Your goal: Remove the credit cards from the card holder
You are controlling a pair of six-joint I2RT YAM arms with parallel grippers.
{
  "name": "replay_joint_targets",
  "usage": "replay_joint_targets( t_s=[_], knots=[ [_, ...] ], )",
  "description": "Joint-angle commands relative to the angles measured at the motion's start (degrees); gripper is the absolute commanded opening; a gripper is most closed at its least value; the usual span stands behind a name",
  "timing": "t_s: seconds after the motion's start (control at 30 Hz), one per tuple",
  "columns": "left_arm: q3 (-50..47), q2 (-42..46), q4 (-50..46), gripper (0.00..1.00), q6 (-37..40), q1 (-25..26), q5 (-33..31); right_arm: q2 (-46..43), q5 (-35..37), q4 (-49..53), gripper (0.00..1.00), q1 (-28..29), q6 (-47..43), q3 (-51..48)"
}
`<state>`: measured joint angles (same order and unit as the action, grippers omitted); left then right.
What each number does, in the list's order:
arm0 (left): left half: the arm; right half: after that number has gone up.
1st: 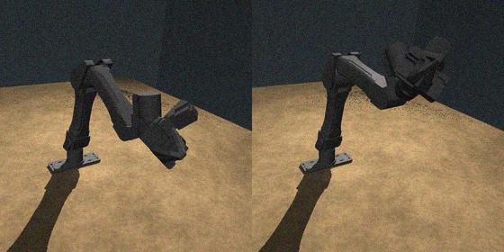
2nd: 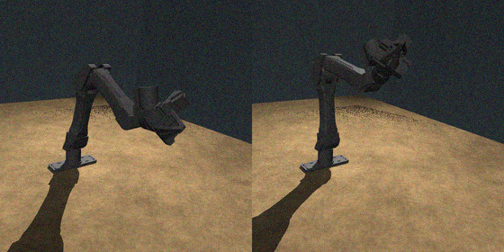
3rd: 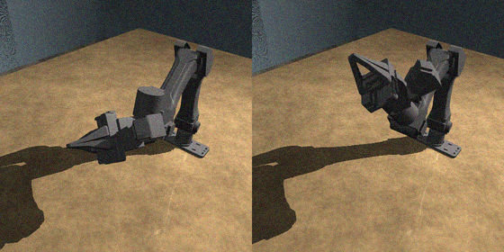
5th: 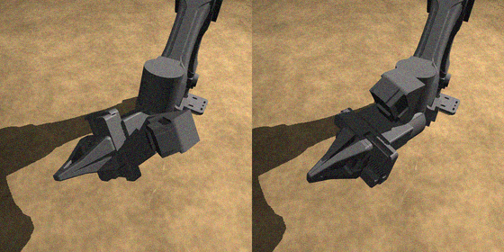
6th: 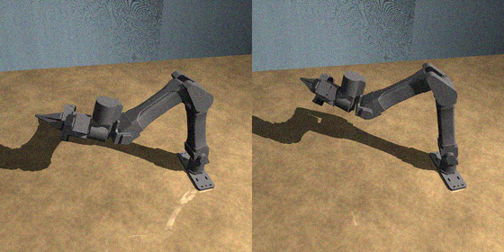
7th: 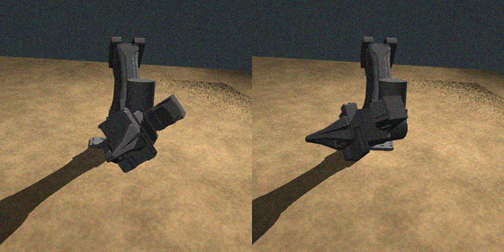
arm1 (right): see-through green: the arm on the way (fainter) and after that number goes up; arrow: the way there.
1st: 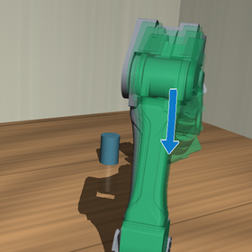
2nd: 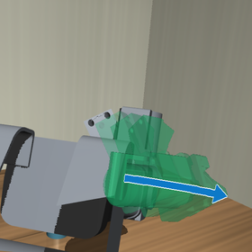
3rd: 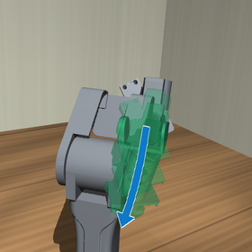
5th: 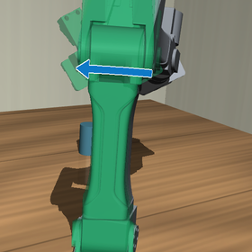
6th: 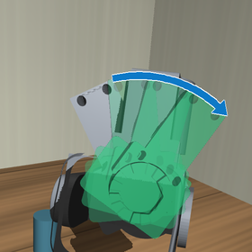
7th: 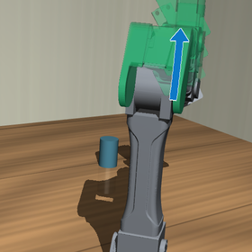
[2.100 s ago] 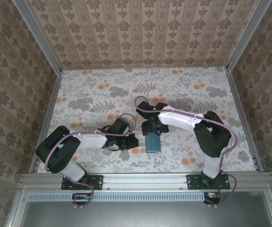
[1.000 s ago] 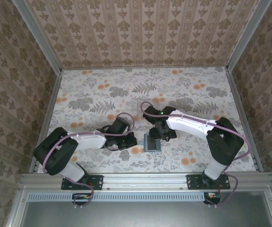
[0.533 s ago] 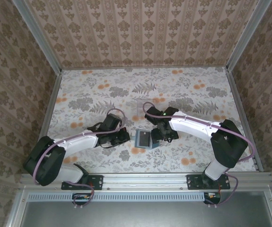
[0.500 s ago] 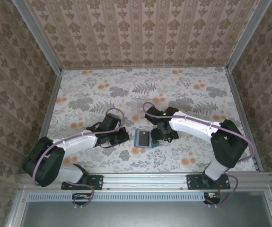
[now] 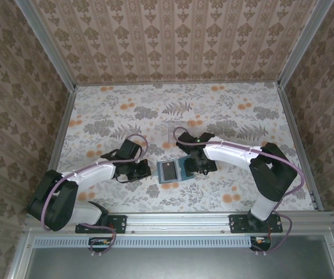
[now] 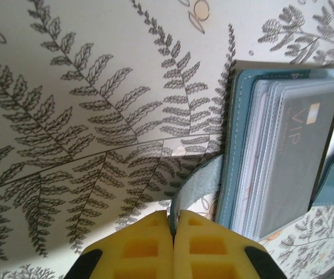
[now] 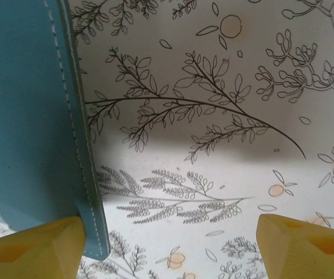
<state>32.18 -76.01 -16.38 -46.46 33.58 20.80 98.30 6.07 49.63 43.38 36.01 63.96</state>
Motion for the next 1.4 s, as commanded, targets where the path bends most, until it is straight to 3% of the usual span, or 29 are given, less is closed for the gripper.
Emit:
replay_joint_targets(
  t_s=[0.0,0.3,0.67,1.0,1.37],
  knots=[
    [1.81,-0.31,-3.31,0.07,3.04,-0.54,0.73,1.88,1.36,-1.22,0.79,-0.39,0.38,-1.11],
    [4.92,-3.75,-4.90,0.08,4.93,-0.45,0.28,4.07,0.11,-3.28,0.79,-0.40,0.46,-3.22],
    [11.80,-2.90,-13.76,0.25,7.65,0.05,-5.47,2.04,-0.53,-2.62,0.78,-0.36,0.55,-3.43],
    [19.50,-4.49,-18.52,0.34,6.67,5.85,-9.51,0.49,-1.06,-1.33,0.78,-0.39,-0.03,-1.29],
    [23.01,-11.44,-15.14,0.39,4.47,11.31,-8.99,-1.50,-1.78,-1.14,0.75,-0.39,-0.06,-0.02]
  ],
)
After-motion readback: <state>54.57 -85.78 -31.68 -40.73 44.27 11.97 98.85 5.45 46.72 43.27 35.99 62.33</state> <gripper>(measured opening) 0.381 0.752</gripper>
